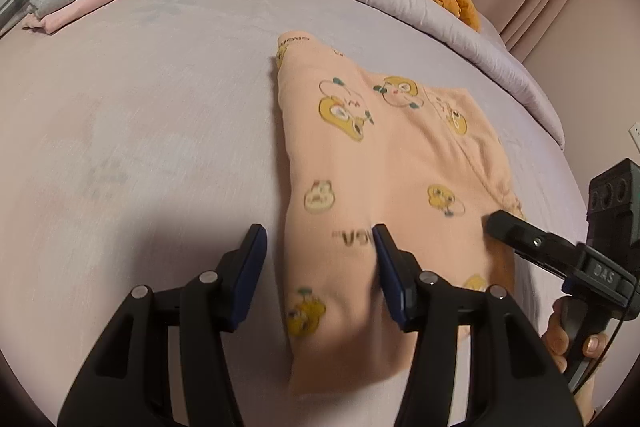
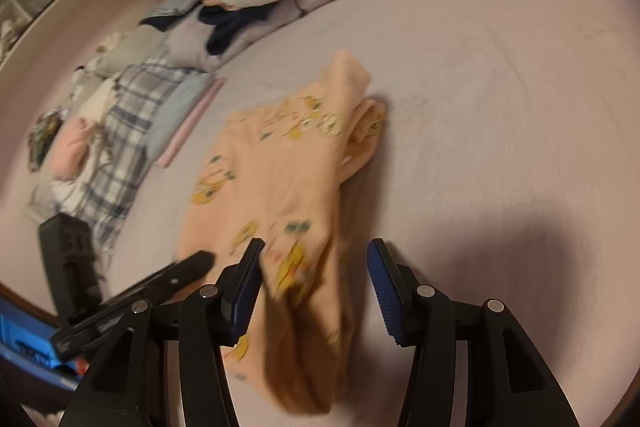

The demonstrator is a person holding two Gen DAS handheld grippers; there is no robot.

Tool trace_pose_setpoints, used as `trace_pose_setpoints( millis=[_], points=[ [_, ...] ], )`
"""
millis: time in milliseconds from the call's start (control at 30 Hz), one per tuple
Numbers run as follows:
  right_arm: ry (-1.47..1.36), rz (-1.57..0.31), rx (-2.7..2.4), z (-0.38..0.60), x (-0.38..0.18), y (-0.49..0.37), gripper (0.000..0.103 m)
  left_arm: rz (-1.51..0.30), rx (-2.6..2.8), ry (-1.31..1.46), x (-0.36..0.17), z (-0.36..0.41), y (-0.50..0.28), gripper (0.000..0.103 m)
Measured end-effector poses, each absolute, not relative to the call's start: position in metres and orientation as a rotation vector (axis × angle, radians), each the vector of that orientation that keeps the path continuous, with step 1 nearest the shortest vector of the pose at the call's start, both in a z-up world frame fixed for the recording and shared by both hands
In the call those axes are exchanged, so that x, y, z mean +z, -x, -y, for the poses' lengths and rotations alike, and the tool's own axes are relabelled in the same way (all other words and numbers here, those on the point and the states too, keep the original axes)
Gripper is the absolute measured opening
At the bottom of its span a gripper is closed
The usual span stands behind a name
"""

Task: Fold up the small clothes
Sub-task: 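Lay the held edge onto the shirt and open both grippers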

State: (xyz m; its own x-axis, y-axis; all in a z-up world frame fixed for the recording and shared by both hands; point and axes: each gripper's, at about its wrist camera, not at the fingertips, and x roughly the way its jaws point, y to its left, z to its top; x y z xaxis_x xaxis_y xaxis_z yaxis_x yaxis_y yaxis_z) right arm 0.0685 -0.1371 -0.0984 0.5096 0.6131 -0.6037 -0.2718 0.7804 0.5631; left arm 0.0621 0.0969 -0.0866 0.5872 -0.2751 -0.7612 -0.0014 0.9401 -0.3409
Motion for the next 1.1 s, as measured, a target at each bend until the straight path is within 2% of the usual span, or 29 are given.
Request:
trace_pose_setpoints(
  millis=[533,1100],
  points=[
    [-0.102,-0.863,0.431,0.116,-0.1,-0.043,0.052,-0.946,-0.131,0.295,-0.089,-0.092,-0.03,0.055],
    [-0.123,-0.857,0.404,0.123,-0.096,-0.022,0.052,-0.959,-0.111,0.255,-0.082,-0.083,-0.002,0.054]
  ],
)
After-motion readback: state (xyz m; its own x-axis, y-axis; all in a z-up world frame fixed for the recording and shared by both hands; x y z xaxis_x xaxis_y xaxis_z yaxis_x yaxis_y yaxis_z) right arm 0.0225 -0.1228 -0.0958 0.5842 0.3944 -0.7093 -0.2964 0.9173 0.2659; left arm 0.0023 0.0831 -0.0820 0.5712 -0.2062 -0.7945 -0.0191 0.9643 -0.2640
